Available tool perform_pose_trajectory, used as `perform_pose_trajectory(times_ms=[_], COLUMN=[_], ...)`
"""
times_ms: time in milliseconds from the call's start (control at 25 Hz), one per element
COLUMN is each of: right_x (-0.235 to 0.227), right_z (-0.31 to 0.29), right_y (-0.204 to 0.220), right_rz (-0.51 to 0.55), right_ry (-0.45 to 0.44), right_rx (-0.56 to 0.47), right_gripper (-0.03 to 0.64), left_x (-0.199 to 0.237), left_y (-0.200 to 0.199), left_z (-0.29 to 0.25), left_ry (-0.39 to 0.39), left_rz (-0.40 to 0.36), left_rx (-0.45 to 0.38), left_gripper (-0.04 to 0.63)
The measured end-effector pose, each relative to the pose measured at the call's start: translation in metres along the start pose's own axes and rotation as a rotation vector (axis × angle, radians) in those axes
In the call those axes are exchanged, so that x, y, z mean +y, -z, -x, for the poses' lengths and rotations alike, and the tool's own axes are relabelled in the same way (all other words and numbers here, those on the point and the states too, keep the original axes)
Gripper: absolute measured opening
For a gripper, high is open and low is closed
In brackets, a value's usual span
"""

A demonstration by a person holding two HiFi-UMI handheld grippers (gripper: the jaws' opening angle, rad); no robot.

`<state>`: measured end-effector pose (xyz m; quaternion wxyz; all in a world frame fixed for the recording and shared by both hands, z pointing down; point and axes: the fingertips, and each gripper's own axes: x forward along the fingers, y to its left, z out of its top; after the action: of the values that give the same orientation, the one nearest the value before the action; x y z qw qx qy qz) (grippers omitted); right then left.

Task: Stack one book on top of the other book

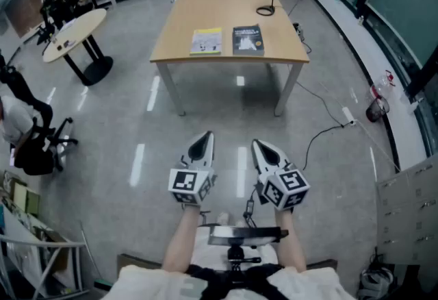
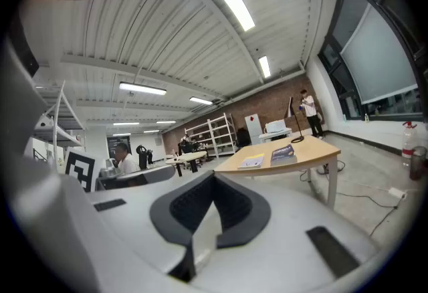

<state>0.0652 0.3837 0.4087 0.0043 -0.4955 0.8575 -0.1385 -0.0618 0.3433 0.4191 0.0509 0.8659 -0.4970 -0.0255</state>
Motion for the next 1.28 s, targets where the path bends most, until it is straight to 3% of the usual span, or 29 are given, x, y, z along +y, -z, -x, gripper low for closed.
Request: perform_pose_trajectory(times_ms=[480,840,1280], right_x=[-0.009,-0.028,-0.057], right_z=[-0.010,-0.001,-0.020], right_y=[-0.005,-0.001,0.017], right_rz=[-0.043,-0.103,-0.130], right_ry=[-0.023,-0.049,-0.086], right_rx=[-0.030,-0.025,0.029], right_gripper=[0.001,0.002,0.002], left_x=[0.008,-0.018,0.001], left_y=[0.010,0.006,0.039], left_z=[-0.009,-0.015,-0.026], left_ry=[-0.001,-0.004,-0.099], left_rz=[0.015,-0.030,0.036], left_rx=[0.011,0.037,0.046], left_gripper=[0.011,0.011,0.011])
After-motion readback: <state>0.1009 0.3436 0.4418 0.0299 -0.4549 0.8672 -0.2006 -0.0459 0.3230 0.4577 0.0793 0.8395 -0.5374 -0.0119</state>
